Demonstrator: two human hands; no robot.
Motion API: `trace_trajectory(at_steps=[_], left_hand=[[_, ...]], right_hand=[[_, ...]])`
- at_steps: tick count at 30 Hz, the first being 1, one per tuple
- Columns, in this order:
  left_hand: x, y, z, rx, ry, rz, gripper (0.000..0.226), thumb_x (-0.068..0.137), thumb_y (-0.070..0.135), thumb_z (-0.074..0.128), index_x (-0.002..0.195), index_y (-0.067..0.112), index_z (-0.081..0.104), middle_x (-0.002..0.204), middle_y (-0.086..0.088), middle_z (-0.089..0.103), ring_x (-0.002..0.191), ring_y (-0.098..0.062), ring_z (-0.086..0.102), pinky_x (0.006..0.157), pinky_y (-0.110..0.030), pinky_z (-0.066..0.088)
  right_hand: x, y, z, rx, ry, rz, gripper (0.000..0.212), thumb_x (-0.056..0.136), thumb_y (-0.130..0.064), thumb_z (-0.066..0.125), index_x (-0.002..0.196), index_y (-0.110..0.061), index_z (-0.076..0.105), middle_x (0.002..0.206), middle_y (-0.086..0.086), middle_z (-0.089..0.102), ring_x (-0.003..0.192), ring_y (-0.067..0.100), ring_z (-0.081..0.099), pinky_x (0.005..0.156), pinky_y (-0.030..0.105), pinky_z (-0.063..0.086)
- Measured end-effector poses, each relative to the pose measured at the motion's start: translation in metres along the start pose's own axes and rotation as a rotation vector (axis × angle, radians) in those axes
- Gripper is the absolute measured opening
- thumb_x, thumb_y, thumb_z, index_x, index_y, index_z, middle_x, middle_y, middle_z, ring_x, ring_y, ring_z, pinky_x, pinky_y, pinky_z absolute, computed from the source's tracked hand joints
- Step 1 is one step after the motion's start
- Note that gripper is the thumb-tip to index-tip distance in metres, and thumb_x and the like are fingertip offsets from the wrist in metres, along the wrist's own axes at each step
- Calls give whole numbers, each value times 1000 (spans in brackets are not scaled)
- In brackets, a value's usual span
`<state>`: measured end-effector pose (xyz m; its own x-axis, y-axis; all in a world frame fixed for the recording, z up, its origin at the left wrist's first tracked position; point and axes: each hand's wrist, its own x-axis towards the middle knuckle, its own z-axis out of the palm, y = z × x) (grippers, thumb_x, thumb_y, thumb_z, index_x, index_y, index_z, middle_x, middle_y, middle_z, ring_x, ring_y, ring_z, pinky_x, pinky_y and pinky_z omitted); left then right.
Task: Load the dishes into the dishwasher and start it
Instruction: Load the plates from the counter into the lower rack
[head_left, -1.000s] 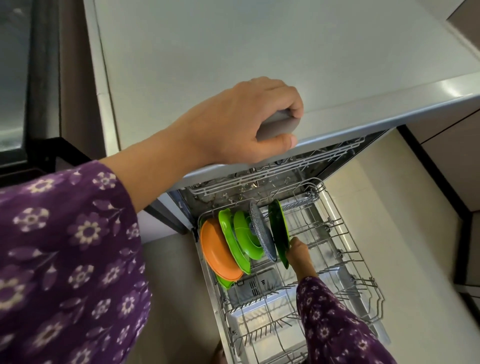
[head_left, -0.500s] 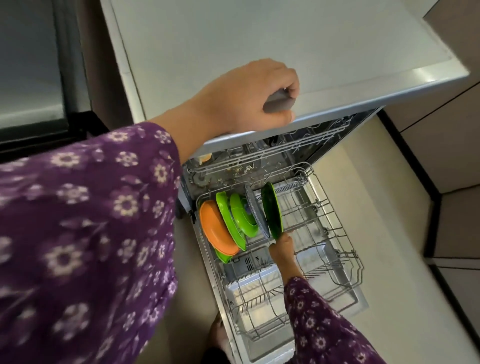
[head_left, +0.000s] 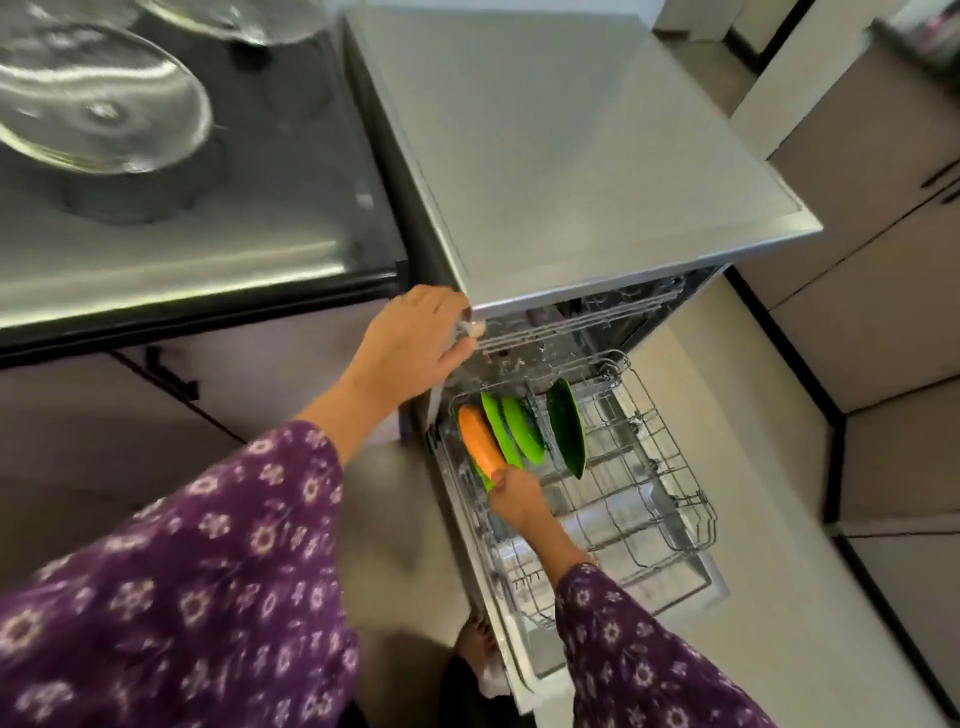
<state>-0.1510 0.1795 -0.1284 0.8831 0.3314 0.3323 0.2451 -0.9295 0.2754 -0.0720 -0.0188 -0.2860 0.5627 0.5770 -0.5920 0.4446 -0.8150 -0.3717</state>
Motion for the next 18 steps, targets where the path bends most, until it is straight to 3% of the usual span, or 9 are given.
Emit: trace_trajectory(at_steps=[2, 4, 7, 12, 18], left_hand=[[-42, -21, -36, 32, 6, -76, 38, 87, 29, 64, 114, 2, 60, 110, -14, 64, 103, -33, 59, 85, -43, 49], [-78, -41, -71, 68, 16, -152, 38, 83, 26, 69, 111, 1, 61, 106, -14, 64, 99, -34, 60, 83, -42, 51], [-137, -70, -135, 112, 46, -279, 38, 80, 25, 73, 109, 2, 63, 102, -12, 66, 98, -33, 62, 80, -40, 51], [-239, -116, -231, 181, 168, -505, 35, 83, 26, 69, 109, 4, 62, 100, -10, 66, 97, -30, 61, 77, -39, 50], [-386, -144, -310, 249, 260, -836, 41, 87, 35, 63, 117, 7, 59, 115, -8, 62, 111, -28, 55, 88, -40, 47]], right_hand=[[-23, -50, 1, 29, 9, -134, 34, 87, -19, 45, 107, 3, 63, 109, 20, 66, 105, 32, 61, 90, 33, 45], [-43, -100, 2, 93, 6, -252, 26, 85, -12, 53, 101, 2, 67, 101, 19, 69, 98, 28, 63, 89, 28, 45], [-78, -190, 6, 87, -44, -447, 17, 85, -9, 57, 97, -2, 67, 91, 17, 70, 80, 20, 62, 75, 22, 44], [-133, -334, 20, 45, -14, -718, 13, 84, -12, 61, 93, -8, 69, 88, 10, 71, 76, 11, 59, 67, 15, 40], [-213, -473, 62, -50, -32, -1019, 11, 82, -12, 62, 89, -10, 71, 81, 8, 70, 77, 19, 64, 74, 27, 47]])
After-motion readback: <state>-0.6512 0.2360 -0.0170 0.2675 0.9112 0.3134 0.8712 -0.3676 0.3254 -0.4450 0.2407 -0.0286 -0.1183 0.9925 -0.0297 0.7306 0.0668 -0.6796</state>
